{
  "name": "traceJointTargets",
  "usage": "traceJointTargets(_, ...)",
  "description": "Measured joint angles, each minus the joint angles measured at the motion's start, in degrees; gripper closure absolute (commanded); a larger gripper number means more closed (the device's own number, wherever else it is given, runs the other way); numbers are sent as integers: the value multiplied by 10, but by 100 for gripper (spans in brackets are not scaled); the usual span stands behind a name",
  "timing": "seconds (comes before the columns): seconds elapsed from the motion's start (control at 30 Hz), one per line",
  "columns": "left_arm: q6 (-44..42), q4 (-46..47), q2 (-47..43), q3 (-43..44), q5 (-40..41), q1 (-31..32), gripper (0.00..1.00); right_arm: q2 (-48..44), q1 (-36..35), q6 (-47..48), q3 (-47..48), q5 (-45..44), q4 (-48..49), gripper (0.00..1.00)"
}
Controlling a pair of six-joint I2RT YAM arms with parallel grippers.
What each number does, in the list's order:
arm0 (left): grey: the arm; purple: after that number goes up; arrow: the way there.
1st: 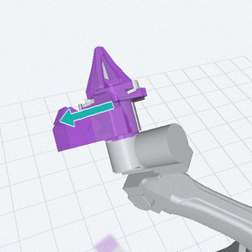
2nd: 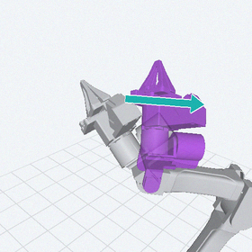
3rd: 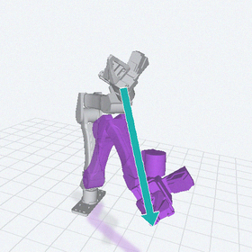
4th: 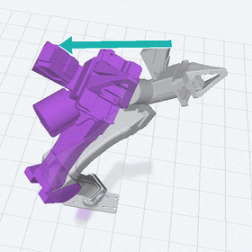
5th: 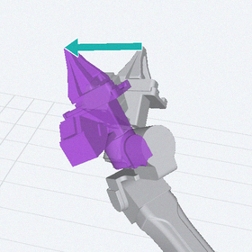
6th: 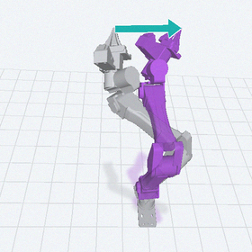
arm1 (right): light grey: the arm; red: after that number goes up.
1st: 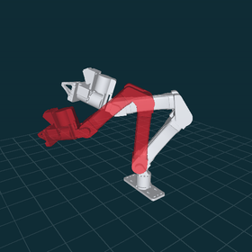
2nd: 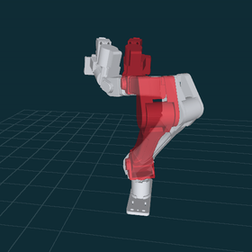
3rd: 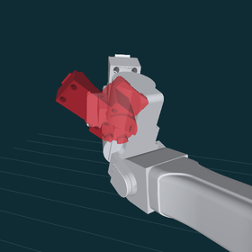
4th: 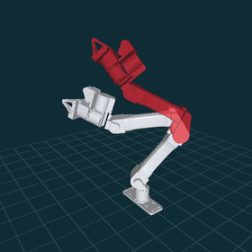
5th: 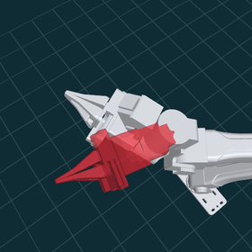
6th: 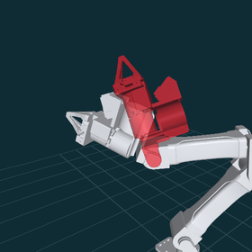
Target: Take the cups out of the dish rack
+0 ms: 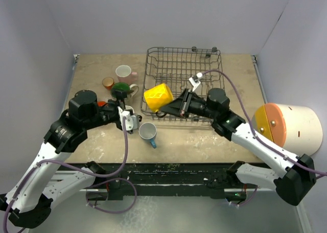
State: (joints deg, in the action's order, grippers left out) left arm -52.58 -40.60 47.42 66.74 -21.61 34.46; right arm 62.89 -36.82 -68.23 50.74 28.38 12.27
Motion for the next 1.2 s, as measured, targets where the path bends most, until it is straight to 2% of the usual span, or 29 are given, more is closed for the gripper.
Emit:
traceJointTargets(0.2, -24, 50, 3, 1, -26, 0, 12, 6, -67, -98, -63, -2, 122, 100)
traceJointTargets(0.47, -43, 56, 6, 3, -33, 0, 22, -1, -110, -174, -110, -31, 278, 100)
traceJointTargets(0.63, -34, 57, 3, 12, -38, 0, 38, -2, -137, -205, -131, -57, 351, 100)
traceJointTargets(0.87, 32, 64, 28, 85, -66, 0, 53, 22, -178, -229, -132, -80, 443, 100)
traceJointTargets(0.97, 52, 65, 30, 92, -75, 0, 66, 34, -186, -232, -131, -90, 475, 99)
traceJointTargets(1.07, 63, 62, 32, 92, -82, 0, 96, 35, -188, -235, -131, -96, 480, 74)
traceJointTargets(1.1, 61, 62, 33, 92, -82, 0, 100, 35, -188, -240, -131, -97, 481, 62)
traceJointTargets(1.13, 61, 68, 34, 92, -83, -1, 100, 35, -188, -245, -131, -99, 482, 51)
traceJointTargets(1.2, 70, 58, 35, 92, -84, -2, 100, 32, -191, -237, -130, -99, 477, 40)
